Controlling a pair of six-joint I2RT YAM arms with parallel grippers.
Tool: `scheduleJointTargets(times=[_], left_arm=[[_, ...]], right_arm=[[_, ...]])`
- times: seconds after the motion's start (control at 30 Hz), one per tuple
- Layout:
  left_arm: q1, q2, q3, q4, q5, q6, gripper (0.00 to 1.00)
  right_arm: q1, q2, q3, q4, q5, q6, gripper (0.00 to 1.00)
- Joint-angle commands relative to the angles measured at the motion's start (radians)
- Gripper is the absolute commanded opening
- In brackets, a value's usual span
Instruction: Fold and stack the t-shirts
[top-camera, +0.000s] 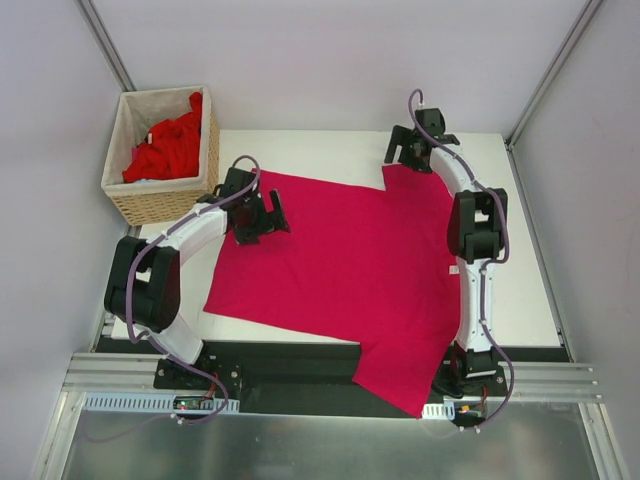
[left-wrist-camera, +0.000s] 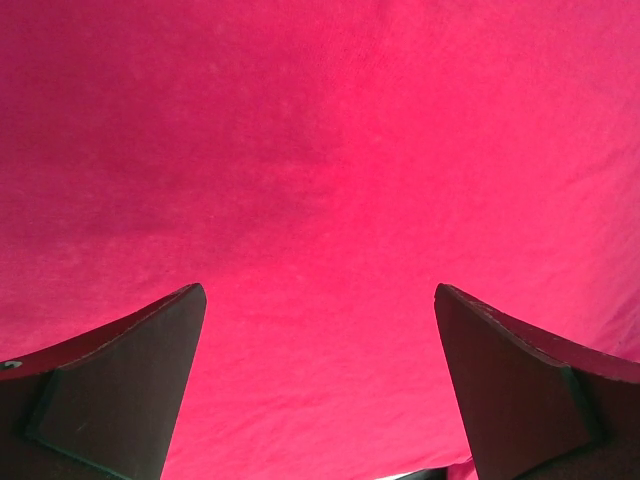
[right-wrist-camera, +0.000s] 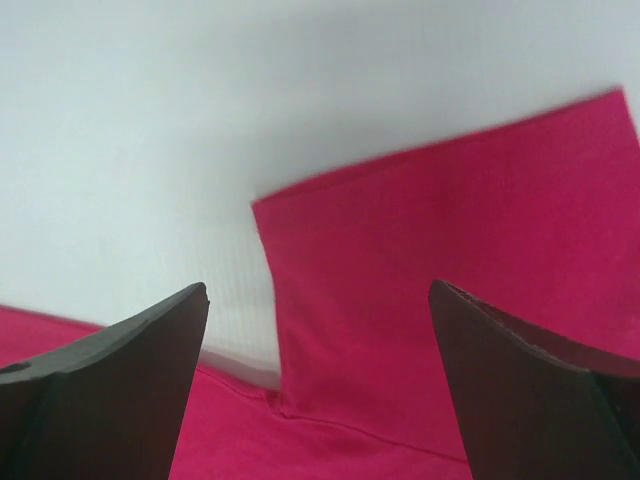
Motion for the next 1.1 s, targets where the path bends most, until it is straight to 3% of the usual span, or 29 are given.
scheduleJointTargets(times=[0.0, 0.1, 0.2, 0.3, 0.47, 0.8, 1.07], left_arm=[[-0.017, -0.046, 0.005, -0.007, -0.011, 0.023, 0.99], [-0.020, -0.092, -0.012, -0.009, -0.029, 0.018, 0.99], [-0.020, -0.133, -0.029, -0.012, -0.055, 0.012, 0.99], [-0.013, -0.126, -0.007, -0.039, -0.083, 0.023, 0.99], [0.018, -0.046, 0.126, -0.052, -0.086, 0.061, 0.99], [0.096, 0.213, 0.448, -0.130, -0.048, 0.116, 0.99], [0.113, 0.373, 0.579, -0.150, -0.037, 0.141, 0.99]], right_arm=[[0.015, -0.183, -0.138, 0.043, 0.014, -0.001, 0.96], [0.047, -0.366, -0.315, -0.005, 0.025, -0.030, 0.96], [0.095, -0.511, -0.454, -0.092, 0.132, -0.063, 0.96], [0.096, -0.539, -0.505, -0.171, 0.252, -0.104, 0.96], [0.072, -0.528, -0.505, -0.248, 0.315, -0.103, 0.96], [-0.020, -0.416, -0.475, -0.286, 0.214, -0.077, 0.96], [-0.040, -0.283, -0.378, -0.312, 0.183, -0.072, 0.96]])
